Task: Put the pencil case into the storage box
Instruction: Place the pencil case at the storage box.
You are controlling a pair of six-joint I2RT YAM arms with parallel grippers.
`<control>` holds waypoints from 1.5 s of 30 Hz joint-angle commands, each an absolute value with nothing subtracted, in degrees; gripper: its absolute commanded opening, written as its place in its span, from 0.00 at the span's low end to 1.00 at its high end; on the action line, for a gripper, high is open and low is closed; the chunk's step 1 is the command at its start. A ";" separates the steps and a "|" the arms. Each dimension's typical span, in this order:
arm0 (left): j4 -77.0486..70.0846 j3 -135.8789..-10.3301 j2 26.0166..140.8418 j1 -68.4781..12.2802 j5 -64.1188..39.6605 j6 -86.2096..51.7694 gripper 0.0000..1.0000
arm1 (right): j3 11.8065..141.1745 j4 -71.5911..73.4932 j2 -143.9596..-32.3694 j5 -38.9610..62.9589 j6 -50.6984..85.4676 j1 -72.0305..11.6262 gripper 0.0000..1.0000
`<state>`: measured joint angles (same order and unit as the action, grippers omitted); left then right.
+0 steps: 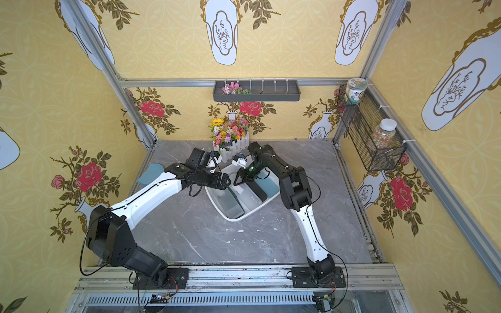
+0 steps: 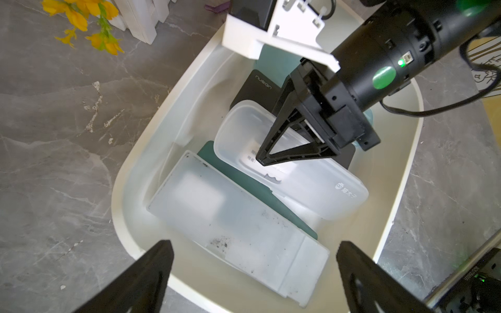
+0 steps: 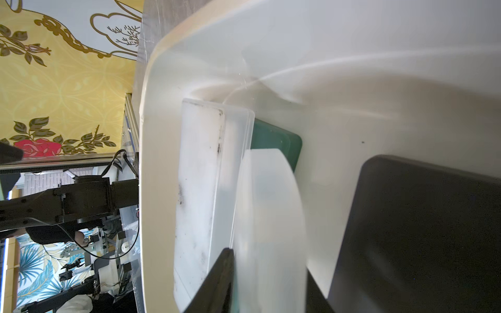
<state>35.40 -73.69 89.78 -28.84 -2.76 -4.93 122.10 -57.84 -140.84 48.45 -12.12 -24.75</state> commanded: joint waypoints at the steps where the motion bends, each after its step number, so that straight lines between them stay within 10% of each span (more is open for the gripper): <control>1: 34.54 -73.24 90.20 -28.74 -3.57 -4.92 1.00 | 122.17 -57.22 -141.04 45.74 -11.69 -25.49 0.45; 7: 34.43 -73.21 90.39 -28.77 -3.62 -4.99 1.00 | 118.42 -52.85 -137.69 38.89 -9.35 -25.67 0.91; 18: 34.38 -72.87 90.11 -28.82 -3.78 -5.02 1.00 | 109.09 -41.87 -127.64 30.11 -3.25 -24.01 0.97; 26: 34.36 -72.81 90.07 -28.81 -3.94 -5.02 1.00 | 107.56 -42.89 -126.42 30.89 -3.01 -24.46 0.93; 33: 34.10 -72.60 90.11 -28.82 -3.96 -5.16 1.00 | 101.80 -42.48 -122.73 25.96 -2.31 -25.01 0.63; 45: 33.73 -71.46 89.32 -28.78 -2.63 -5.98 1.00 | 98.21 -44.43 -123.33 20.92 -3.63 -27.24 0.43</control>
